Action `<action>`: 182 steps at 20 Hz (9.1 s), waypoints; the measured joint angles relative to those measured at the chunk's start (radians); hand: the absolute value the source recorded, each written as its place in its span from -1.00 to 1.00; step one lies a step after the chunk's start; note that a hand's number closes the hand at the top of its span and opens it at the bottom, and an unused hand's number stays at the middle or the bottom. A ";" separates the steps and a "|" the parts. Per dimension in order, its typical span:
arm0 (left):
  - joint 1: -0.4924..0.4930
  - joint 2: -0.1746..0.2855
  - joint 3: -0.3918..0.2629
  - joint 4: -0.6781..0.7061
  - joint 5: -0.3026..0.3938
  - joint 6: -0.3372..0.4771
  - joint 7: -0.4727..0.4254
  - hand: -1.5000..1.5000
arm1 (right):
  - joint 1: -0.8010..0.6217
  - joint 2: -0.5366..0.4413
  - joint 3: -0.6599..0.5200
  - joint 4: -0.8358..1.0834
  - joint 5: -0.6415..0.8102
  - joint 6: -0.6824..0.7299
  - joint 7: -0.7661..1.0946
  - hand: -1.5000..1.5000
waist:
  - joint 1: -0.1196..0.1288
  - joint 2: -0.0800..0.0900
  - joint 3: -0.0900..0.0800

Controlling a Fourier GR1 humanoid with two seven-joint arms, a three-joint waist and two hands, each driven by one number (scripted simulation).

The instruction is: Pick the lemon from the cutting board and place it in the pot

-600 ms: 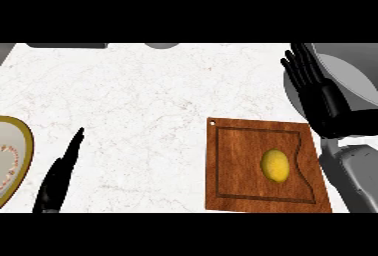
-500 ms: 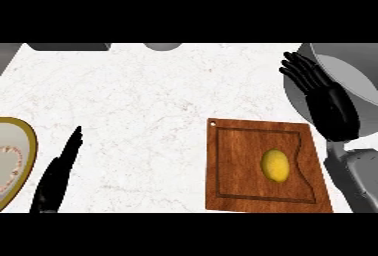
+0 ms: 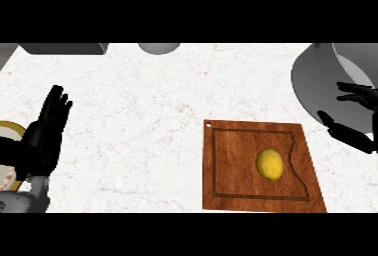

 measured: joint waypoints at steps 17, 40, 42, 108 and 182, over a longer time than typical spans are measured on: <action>-0.084 -0.010 0.066 -0.042 0.015 -0.026 0.125 0.00 | 0.283 -0.250 0.053 -0.367 0.105 0.191 0.284 -1.00 | 0.015 0.014 0.020; -0.099 -0.089 0.126 -0.025 -0.067 -0.091 0.151 0.00 | 0.043 -0.043 0.336 -0.500 0.389 0.473 1.006 -1.00 | 0.018 0.016 0.024; -0.102 -0.092 0.136 -0.028 -0.076 -0.100 0.159 0.00 | 0.044 -0.024 0.329 -0.479 0.421 0.490 1.016 -1.00 | 0.018 0.016 0.024; -0.096 -0.228 0.279 -0.077 -0.215 -0.232 0.225 0.00 | 0.150 0.154 -0.319 -0.749 0.499 0.531 0.492 1.00 | 0.011 0.015 0.024; -0.158 -0.281 0.264 -0.036 -0.245 -0.255 0.195 0.00 | -0.524 -0.391 -0.785 1.197 0.480 0.816 -0.283 -1.00 | 0.072 0.047 0.035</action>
